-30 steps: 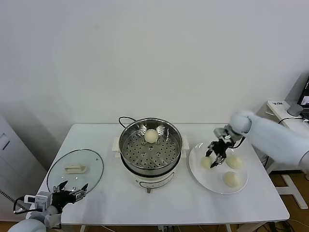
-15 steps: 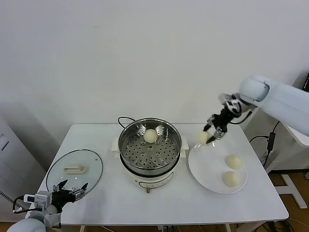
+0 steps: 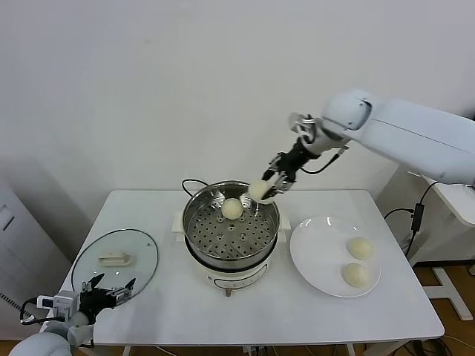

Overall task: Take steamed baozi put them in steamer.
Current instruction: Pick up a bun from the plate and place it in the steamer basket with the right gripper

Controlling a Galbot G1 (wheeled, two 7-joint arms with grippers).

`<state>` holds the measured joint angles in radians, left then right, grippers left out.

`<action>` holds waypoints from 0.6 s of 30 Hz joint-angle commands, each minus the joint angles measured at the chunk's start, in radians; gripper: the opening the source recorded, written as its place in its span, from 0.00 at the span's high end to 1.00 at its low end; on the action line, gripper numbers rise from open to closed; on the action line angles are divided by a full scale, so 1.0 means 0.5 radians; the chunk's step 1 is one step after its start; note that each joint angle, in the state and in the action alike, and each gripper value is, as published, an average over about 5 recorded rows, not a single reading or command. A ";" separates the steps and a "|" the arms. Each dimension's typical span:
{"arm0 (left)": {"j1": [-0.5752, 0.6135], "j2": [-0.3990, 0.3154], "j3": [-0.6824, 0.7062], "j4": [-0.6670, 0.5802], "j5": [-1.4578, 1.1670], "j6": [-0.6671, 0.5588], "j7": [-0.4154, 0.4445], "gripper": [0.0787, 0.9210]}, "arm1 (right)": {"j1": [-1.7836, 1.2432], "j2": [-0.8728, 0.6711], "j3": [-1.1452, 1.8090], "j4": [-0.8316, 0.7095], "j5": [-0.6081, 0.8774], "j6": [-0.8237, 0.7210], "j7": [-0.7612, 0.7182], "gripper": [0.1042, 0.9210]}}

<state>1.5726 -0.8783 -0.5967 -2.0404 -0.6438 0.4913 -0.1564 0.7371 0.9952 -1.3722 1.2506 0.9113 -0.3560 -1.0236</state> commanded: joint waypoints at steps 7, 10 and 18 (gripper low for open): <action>-0.007 -0.007 0.006 0.000 0.001 0.007 -0.003 0.12 | -0.263 0.436 0.047 -0.069 0.032 -0.254 0.376 0.50; -0.008 -0.006 0.006 0.001 0.000 0.006 -0.003 0.12 | -0.301 0.465 0.047 -0.074 -0.001 -0.282 0.420 0.50; -0.008 -0.006 0.010 0.011 -0.001 0.002 0.000 0.12 | -0.386 0.525 0.047 -0.110 -0.067 -0.315 0.488 0.51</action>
<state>1.5687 -0.8809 -0.5933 -2.0374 -0.6441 0.4928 -0.1573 0.5934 1.2042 -1.3528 1.2069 0.8996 -0.4820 -0.8377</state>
